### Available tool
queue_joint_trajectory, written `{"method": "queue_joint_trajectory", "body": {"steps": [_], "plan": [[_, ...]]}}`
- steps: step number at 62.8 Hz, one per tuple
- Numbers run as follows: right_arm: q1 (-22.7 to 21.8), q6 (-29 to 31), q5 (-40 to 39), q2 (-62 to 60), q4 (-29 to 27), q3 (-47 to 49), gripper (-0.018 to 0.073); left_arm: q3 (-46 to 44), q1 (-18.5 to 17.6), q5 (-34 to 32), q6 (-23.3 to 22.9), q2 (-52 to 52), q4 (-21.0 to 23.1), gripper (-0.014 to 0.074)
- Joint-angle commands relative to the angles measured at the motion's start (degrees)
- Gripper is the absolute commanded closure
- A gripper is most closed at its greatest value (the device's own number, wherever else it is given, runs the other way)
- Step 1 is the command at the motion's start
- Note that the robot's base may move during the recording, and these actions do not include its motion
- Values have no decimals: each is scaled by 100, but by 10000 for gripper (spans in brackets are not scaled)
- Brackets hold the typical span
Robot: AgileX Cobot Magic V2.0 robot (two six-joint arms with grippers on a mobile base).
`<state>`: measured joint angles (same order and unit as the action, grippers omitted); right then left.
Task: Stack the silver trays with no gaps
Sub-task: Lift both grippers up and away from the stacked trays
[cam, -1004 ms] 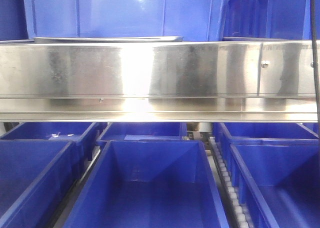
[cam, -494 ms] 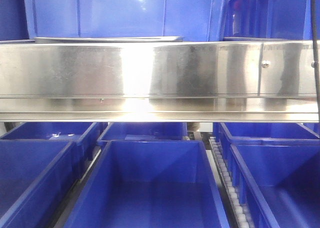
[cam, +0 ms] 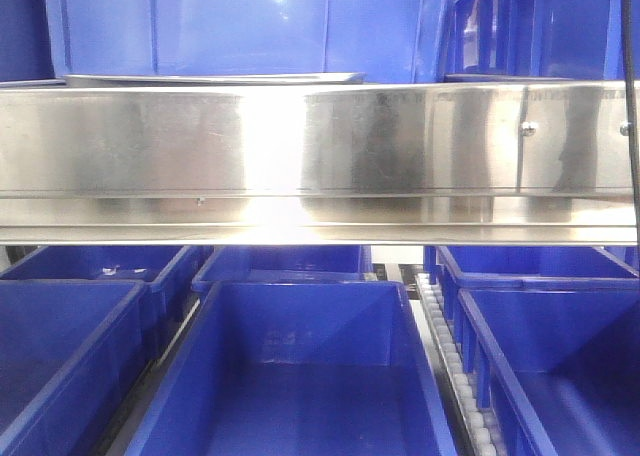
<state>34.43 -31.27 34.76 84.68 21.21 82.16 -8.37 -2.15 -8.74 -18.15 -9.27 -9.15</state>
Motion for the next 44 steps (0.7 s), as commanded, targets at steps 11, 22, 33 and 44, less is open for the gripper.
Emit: {"method": "queue_joint_trajectory", "body": {"steps": [11,22,33,44], "plan": [[9,34,-133,-74,68,-9,632,837,20,-963,-46,927,479,602],[9,34,-247,-74,68,-9,632,837,20,-543,-46,927,225,602],[9,34,-605,-74,68,-9,632,837,20,-231,-46,927,225,602],[9,34,-993,-74,68,-9,632,837,20,-209,-46,927,211,602]]}}
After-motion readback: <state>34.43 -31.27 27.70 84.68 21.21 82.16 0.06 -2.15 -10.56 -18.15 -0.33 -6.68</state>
